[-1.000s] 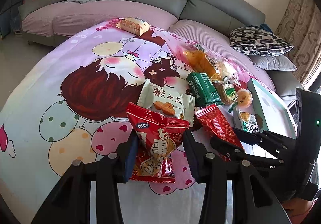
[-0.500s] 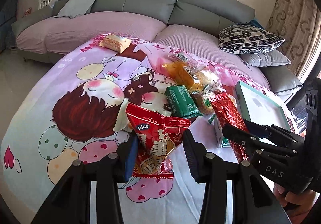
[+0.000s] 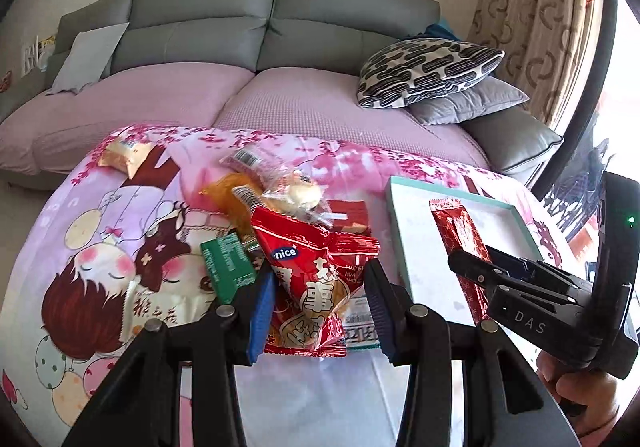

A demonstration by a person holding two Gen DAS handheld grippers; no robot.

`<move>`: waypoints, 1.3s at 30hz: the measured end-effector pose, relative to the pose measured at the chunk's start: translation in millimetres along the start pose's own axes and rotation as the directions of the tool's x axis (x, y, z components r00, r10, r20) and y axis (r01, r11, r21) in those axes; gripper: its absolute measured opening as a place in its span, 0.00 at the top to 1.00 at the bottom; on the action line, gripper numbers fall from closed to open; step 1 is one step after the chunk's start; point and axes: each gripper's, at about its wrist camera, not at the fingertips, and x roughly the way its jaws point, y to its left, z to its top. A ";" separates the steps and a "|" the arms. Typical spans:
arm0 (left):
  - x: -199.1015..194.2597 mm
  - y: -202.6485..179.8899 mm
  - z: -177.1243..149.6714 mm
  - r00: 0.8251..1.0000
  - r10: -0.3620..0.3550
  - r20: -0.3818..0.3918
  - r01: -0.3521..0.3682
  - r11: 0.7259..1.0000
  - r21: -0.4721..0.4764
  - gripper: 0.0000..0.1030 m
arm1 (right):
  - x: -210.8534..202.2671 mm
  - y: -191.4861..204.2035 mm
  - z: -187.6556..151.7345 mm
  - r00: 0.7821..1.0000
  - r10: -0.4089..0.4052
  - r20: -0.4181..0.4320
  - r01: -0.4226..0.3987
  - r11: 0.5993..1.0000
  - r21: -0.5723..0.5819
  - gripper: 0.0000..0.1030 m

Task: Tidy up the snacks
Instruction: 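Carry both red packs over the tray with both grippers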

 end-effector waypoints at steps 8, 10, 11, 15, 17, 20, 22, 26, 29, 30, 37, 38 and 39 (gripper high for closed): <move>20.6 -62.5 30.4 0.996 -0.081 0.028 0.079 0.994 0.071 0.56 | -17.4 -78.3 4.6 0.989 -0.139 0.052 0.129 0.980 0.155 0.53; 25.8 -74.9 37.6 0.994 -0.101 0.037 0.098 0.992 0.075 0.56 | -20.4 -96.4 3.9 0.984 -0.167 0.056 0.153 0.968 0.197 0.53; 28.6 -80.7 41.2 0.993 -0.112 0.041 0.108 0.991 0.075 0.56 | -22.2 -105.1 4.0 0.982 -0.178 0.057 0.162 0.964 0.213 0.53; 42.1 -103.2 52.7 0.988 -0.144 0.048 0.140 0.987 0.083 0.56 | -24.8 -129.1 2.5 0.975 -0.215 0.058 0.193 0.947 0.256 0.53; 50.0 -112.6 55.3 0.987 -0.155 0.041 0.151 0.985 0.086 0.56 | -24.3 -137.1 0.7 0.973 -0.225 0.054 0.202 0.941 0.273 0.53; 62.9 -124.1 56.0 0.985 -0.168 0.028 0.165 0.982 0.092 0.56 | -21.3 -145.0 -2.9 0.968 -0.249 0.040 0.227 0.928 0.295 0.53; 75.2 -129.6 54.9 0.986 -0.169 0.008 0.168 0.981 0.092 0.56 | -17.8 -147.6 -4.4 0.964 -0.266 0.028 0.246 0.922 0.298 0.53; 103.8 -134.3 51.2 0.986 -0.162 -0.034 0.165 0.983 0.081 0.56 | -9.1 -154.0 -8.2 0.960 -0.280 0.001 0.266 0.911 0.317 0.53; 124.5 -135.3 50.4 0.986 -0.153 -0.069 0.158 0.985 0.072 0.56 | -2.1 -158.3 -8.5 0.958 -0.286 -0.014 0.275 0.905 0.325 0.53; 130.7 -135.2 51.0 0.985 -0.153 -0.077 0.158 0.985 0.067 0.56 | 0.2 -159.3 -7.9 0.957 -0.288 -0.020 0.279 0.903 0.326 0.53; 164.8 -133.4 58.5 0.982 -0.137 -0.129 0.145 0.988 0.052 0.56 | 20.7 -165.2 1.0 0.959 -0.280 -0.037 0.277 0.905 0.323 0.53; 168.6 -133.3 59.8 0.982 -0.136 -0.135 0.144 0.988 0.053 0.56 | 24.4 -166.0 2.4 0.959 -0.282 -0.043 0.280 0.905 0.321 0.53; 171.8 -133.2 60.8 0.981 -0.134 -0.140 0.142 0.988 0.052 0.56 | 27.1 -166.7 3.3 0.958 -0.283 -0.048 0.284 0.905 0.318 0.53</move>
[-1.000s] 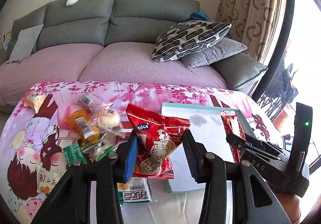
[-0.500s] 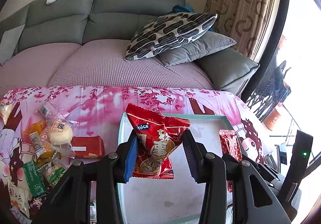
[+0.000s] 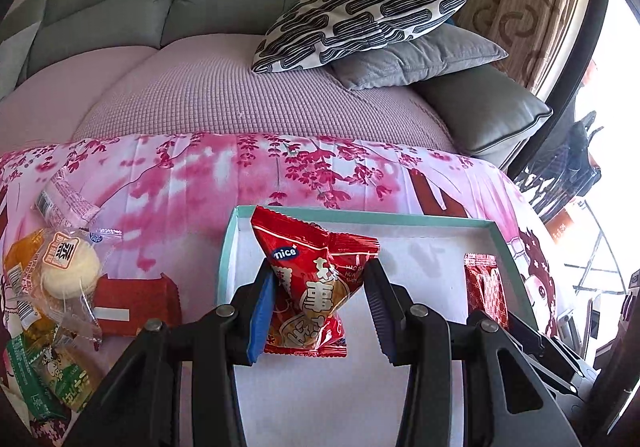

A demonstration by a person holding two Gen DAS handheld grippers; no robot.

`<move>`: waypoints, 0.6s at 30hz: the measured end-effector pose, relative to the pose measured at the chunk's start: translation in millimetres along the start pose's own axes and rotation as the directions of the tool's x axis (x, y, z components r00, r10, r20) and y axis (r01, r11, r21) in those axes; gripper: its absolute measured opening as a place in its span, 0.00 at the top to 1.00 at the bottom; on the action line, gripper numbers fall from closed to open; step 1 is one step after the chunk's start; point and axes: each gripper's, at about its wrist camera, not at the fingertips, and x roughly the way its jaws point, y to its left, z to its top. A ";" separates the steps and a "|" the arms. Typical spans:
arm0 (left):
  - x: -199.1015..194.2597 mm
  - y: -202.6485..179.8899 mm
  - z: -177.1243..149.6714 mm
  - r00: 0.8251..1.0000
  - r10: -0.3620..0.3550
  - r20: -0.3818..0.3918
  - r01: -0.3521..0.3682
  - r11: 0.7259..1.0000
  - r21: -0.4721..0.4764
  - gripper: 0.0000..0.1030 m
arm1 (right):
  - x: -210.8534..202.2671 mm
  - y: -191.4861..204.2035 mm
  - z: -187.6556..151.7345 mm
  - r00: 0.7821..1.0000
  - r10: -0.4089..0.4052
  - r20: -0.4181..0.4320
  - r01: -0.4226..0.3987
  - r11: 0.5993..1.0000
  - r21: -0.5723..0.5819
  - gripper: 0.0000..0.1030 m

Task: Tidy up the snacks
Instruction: 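Carry both red packs over the tray with both grippers, then open both grippers to drop the red packs into the tray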

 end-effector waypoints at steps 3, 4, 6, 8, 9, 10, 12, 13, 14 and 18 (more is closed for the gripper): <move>8.1 1.7 3.1 1.000 0.004 -0.016 -0.004 1.000 -0.006 0.56 | 7.2 -1.4 2.7 1.000 -0.003 -0.011 0.003 1.000 0.007 0.53; 10.8 2.1 3.9 1.000 0.004 -0.021 -0.005 1.000 -0.009 0.56 | 9.4 -1.8 3.2 1.000 -0.005 -0.014 0.005 1.000 0.008 0.53; 15.2 1.5 4.5 1.000 0.005 -0.029 -0.005 1.000 -0.008 0.56 | 13.3 -2.6 3.8 1.000 -0.014 -0.019 0.014 1.000 0.006 0.53; 19.0 -0.1 4.6 0.999 0.004 -0.036 -0.004 1.000 -0.002 0.56 | 16.2 -4.8 3.8 0.999 -0.021 -0.024 0.022 1.000 0.012 0.53; 20.7 -0.8 4.3 0.999 0.004 -0.039 -0.004 1.000 -0.001 0.56 | 17.8 -6.2 3.2 0.999 -0.021 -0.029 0.022 1.000 0.019 0.53; 22.7 -1.5 3.9 0.999 0.005 -0.043 -0.005 1.000 -0.001 0.56 | 19.4 -7.4 2.8 0.999 -0.017 -0.035 0.018 1.000 0.025 0.53; 27.2 -3.2 2.9 0.998 0.004 -0.055 -0.004 1.000 0.000 0.56 | 20.8 -8.6 2.0 0.999 -0.013 -0.038 0.014 0.999 0.029 0.53; 28.7 -4.2 2.2 0.998 0.003 -0.059 -0.003 1.000 0.000 0.56 | 21.1 -8.9 1.9 0.999 -0.013 -0.038 0.014 0.999 0.030 0.53; 29.8 -5.1 1.8 0.998 0.004 -0.062 -0.004 1.000 0.002 0.55 | 21.3 -9.3 1.7 0.999 -0.012 -0.038 0.013 0.999 0.032 0.53; 31.5 -8.7 1.5 0.997 0.009 -0.076 -0.008 1.000 0.007 0.55 | 21.8 -11.1 1.8 0.999 -0.008 -0.040 0.010 0.999 0.040 0.52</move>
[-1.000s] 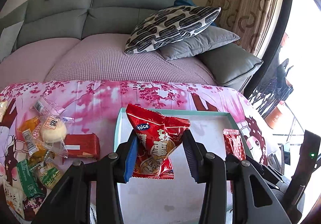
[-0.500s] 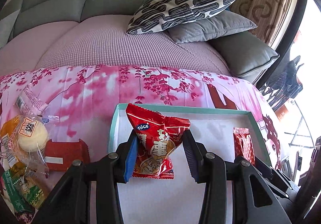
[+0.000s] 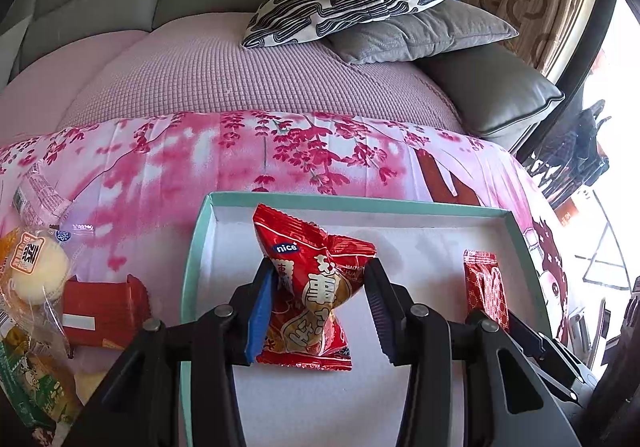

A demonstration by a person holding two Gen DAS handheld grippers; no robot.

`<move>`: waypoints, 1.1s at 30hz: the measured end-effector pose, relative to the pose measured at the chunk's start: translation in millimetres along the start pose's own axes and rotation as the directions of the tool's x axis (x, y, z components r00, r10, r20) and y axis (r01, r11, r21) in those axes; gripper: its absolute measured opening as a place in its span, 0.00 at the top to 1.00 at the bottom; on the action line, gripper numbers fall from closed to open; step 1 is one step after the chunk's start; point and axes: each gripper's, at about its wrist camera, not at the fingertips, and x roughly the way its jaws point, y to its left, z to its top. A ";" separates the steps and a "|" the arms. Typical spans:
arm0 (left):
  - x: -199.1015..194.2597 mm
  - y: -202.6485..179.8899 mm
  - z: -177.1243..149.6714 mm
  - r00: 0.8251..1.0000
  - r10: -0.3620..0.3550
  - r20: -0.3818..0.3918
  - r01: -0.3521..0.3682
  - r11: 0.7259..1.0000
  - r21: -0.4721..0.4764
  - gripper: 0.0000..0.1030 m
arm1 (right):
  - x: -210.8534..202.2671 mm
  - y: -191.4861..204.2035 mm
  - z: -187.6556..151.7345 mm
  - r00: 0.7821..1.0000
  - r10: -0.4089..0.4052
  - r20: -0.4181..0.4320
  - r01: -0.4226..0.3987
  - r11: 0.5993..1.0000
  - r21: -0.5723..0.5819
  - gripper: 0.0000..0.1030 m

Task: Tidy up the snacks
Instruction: 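Open both grippers to drop the red packs into the tray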

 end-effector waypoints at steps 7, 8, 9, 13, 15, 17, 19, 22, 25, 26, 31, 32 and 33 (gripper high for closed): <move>-12.0 -5.7 -0.7 1.000 0.015 -0.018 -0.015 1.000 0.004 0.39 | -6.9 -1.1 2.7 1.000 -0.024 0.011 0.024 1.000 -0.002 0.48; -15.5 -6.2 -0.7 1.000 0.017 -0.016 -0.017 1.000 0.001 0.38 | -9.2 -1.4 3.5 1.000 -0.019 0.014 0.019 1.000 0.000 0.46; -19.4 -6.7 -0.5 1.000 0.017 -0.012 -0.017 1.000 -0.002 0.36 | -11.4 -1.5 4.2 1.000 -0.017 0.015 0.017 1.000 0.003 0.46; -34.2 -9.5 0.7 1.000 0.024 0.006 -0.024 1.000 0.004 0.36 | -21.1 0.9 6.3 1.000 -0.022 0.022 0.022 1.000 -0.005 0.46; -39.5 -10.4 0.4 1.000 0.028 0.010 -0.028 1.000 0.007 0.36 | -25.1 1.7 7.0 0.999 -0.024 0.025 0.025 1.000 -0.009 0.46; -42.8 -10.5 -0.3 0.999 0.034 0.011 -0.034 0.999 0.006 0.36 | -28.3 2.1 7.3 0.999 -0.025 0.025 0.025 1.000 -0.011 0.46; -44.2 -10.3 -1.3 0.999 0.043 0.010 -0.043 0.999 0.005 0.36 | -30.5 2.0 7.7 0.999 -0.026 0.025 0.027 1.000 -0.013 0.46; -43.3 -9.3 -2.9 0.998 0.065 0.005 -0.065 0.998 0.005 0.30 | -30.4 1.0 7.5 0.999 -0.027 0.019 0.028 1.000 -0.013 0.46; -41.3 -5.1 -4.6 0.994 0.111 0.009 -0.111 0.994 -0.008 0.11 | -26.9 0.8 6.2 0.999 -0.033 0.005 0.033 0.999 -0.023 0.37; -40.9 -3.0 -5.0 0.992 0.129 0.014 -0.129 0.992 -0.013 0.11 | -25.4 1.2 5.5 0.999 -0.036 0.003 0.036 0.999 -0.031 0.28; -40.7 9.0 -6.5 0.978 0.206 0.043 -0.204 0.978 -0.035 0.01 | -20.2 0.6 3.4 0.999 -0.044 0.002 0.044 0.998 -0.044 0.20; -40.6 11.0 -6.8 0.975 0.219 0.047 -0.217 0.975 -0.039 0.01 | -18.6 0.5 3.0 0.999 -0.045 -0.002 0.045 0.998 -0.048 0.18; -40.4 12.9 -7.0 0.972 0.231 0.050 -0.229 0.972 -0.044 0.01 | -17.4 0.4 2.4 0.999 -0.049 -0.004 0.049 0.997 -0.053 0.11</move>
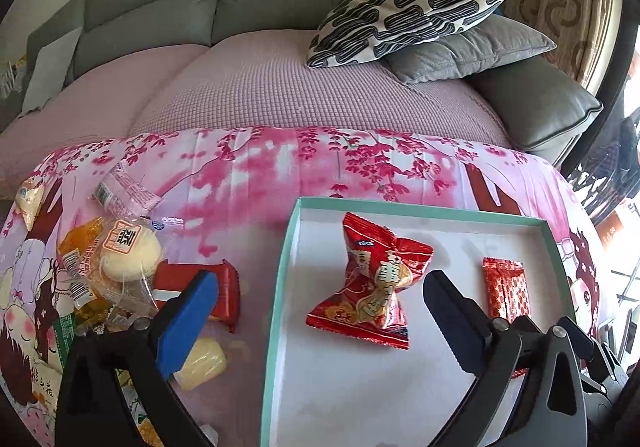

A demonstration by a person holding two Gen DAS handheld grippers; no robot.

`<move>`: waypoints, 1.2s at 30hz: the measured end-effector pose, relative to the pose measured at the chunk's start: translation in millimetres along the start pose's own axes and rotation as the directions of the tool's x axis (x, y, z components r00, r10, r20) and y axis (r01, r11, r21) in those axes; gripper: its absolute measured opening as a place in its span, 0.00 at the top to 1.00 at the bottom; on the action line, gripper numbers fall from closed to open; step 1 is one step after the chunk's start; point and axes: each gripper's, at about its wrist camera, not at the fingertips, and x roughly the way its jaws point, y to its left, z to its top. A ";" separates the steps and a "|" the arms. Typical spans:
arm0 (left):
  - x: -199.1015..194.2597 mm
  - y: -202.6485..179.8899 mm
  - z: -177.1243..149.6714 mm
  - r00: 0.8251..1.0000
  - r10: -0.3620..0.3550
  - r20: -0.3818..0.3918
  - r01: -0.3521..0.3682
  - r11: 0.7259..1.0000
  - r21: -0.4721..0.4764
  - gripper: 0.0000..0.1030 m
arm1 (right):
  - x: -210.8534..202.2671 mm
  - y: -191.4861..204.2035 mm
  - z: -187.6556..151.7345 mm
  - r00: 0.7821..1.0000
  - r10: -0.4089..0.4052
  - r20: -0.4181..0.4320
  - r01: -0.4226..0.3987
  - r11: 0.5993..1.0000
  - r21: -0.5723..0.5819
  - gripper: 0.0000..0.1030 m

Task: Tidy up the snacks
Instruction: 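Open both grippers to drop the red packs into the tray, then move both grippers back over the snack pile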

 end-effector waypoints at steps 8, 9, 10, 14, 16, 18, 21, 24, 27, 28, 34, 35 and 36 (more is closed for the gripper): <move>2.1 8.3 -2.2 0.999 0.030 0.023 -0.030 0.999 -0.028 0.01 | -2.6 0.2 0.8 1.000 -0.010 0.022 0.011 1.000 -0.006 0.00; 1.6 8.6 -2.3 0.999 0.036 0.025 -0.035 0.999 -0.028 0.01 | -3.1 1.1 0.8 1.000 -0.014 0.021 0.014 1.000 -0.012 0.00; 1.0 8.3 -2.5 0.999 0.048 0.024 -0.047 0.999 -0.026 0.01 | -3.8 2.1 0.8 1.000 -0.016 0.019 0.016 1.000 -0.019 0.00; -3.2 9.2 -3.8 0.994 0.108 0.026 -0.108 0.994 -0.022 0.01 | -8.6 6.0 1.2 1.000 -0.016 0.005 0.017 0.999 -0.030 0.00; -6.3 9.6 -4.9 0.990 0.141 0.024 -0.141 0.990 -0.018 0.01 | -10.2 6.9 1.1 1.000 -0.012 -0.005 0.012 1.000 -0.027 0.00; -9.7 9.2 -7.5 0.982 0.186 0.026 -0.186 0.983 -0.010 0.01 | -11.8 8.6 1.0 1.000 -0.013 -0.013 0.012 0.999 -0.034 0.00; -15.7 10.4 -13.2 0.975 0.219 0.036 -0.219 0.976 0.000 0.01 | -15.1 13.4 0.3 0.999 -0.036 -0.022 0.034 0.998 -0.059 0.00; -20.8 16.4 -18.3 0.983 0.185 0.013 -0.185 0.983 -0.010 0.01 | -19.5 17.8 -0.5 0.999 -0.044 -0.027 0.042 0.996 -0.074 0.00; -24.1 24.5 -24.6 0.978 0.209 -0.022 -0.209 0.978 0.002 0.01 | -22.6 23.0 -1.5 0.998 -0.047 -0.038 0.044 0.996 -0.079 0.00; -25.3 28.8 -27.0 0.974 0.223 -0.032 -0.223 0.975 0.006 0.01 | -23.5 25.3 -2.1 0.998 -0.048 -0.042 0.045 0.996 -0.082 0.00; -34.1 67.1 -41.0 0.970 0.228 -0.089 -0.229 0.973 -0.005 0.01 | -24.7 51.7 -7.5 0.998 -0.043 -0.054 0.036 0.990 -0.133 0.00; -37.0 75.5 -42.5 0.968 0.234 -0.089 -0.237 0.971 -0.017 0.01 | -23.8 58.1 -9.0 0.997 -0.040 -0.060 0.031 0.989 -0.145 0.00; -39.8 83.9 -43.4 0.966 0.243 -0.088 -0.247 0.969 -0.030 0.01 | -23.2 65.2 -10.9 0.997 -0.035 -0.064 0.025 0.987 -0.158 0.00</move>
